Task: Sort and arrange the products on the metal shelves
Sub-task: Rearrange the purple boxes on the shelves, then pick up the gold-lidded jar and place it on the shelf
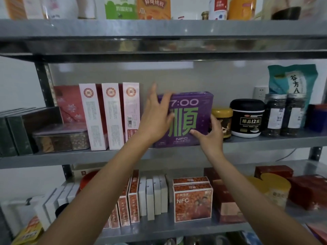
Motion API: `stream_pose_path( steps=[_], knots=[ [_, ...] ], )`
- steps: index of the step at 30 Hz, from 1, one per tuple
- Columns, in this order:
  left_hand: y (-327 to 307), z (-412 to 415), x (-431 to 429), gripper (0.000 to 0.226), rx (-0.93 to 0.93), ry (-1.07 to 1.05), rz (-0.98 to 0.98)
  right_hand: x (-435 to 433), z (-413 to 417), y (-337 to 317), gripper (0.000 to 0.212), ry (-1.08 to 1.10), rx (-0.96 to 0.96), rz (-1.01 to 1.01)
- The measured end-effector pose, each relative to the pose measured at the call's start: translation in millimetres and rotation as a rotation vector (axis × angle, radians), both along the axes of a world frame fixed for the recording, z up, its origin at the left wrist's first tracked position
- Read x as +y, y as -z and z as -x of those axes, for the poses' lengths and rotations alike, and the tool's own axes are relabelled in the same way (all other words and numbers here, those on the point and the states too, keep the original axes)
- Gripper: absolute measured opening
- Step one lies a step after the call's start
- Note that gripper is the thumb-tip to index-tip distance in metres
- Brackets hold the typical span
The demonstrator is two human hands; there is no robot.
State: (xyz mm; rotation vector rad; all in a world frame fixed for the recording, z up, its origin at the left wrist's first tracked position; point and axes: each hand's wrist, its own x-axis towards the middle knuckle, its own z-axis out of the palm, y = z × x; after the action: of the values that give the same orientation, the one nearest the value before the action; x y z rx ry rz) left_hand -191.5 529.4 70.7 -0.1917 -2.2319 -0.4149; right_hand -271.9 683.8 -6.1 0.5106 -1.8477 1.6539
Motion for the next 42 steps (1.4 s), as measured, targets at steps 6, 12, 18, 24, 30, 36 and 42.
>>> stream_pose_path(
  steps=[6,12,18,24,30,36,42],
  knots=[
    [13.5,28.9,19.4,0.115,-0.066,-0.215,0.393,-7.8,7.0,4.5,0.079,-0.003,-0.027,-0.035],
    [9.8,38.9,10.8,0.124,-0.052,-0.267,0.402,11.4,3.0,0.6,0.073,0.23,0.136,-0.324],
    [8.6,44.5,9.0,0.117,-0.032,-0.252,0.4,46.2,29.9,-26.8,0.087,0.487,0.162,-0.36],
    [14.3,46.2,4.4,0.114,0.002,-0.214,0.355,48.2,46.8,-10.0,0.095,0.395,-0.065,-0.517],
    [20.0,42.4,3.6,0.115,-0.038,-0.183,0.313,49.0,45.4,-11.5,0.087,0.303,-0.061,-0.391],
    [59.2,24.3,18.8,0.095,0.122,-0.1,0.279,71.8,15.5,-9.5,0.087,0.084,0.023,-0.245],
    [100.5,3.3,51.9,0.124,0.046,0.216,0.148,104.0,-47.5,7.3,0.088,-0.23,-0.005,-0.042]
  ],
)
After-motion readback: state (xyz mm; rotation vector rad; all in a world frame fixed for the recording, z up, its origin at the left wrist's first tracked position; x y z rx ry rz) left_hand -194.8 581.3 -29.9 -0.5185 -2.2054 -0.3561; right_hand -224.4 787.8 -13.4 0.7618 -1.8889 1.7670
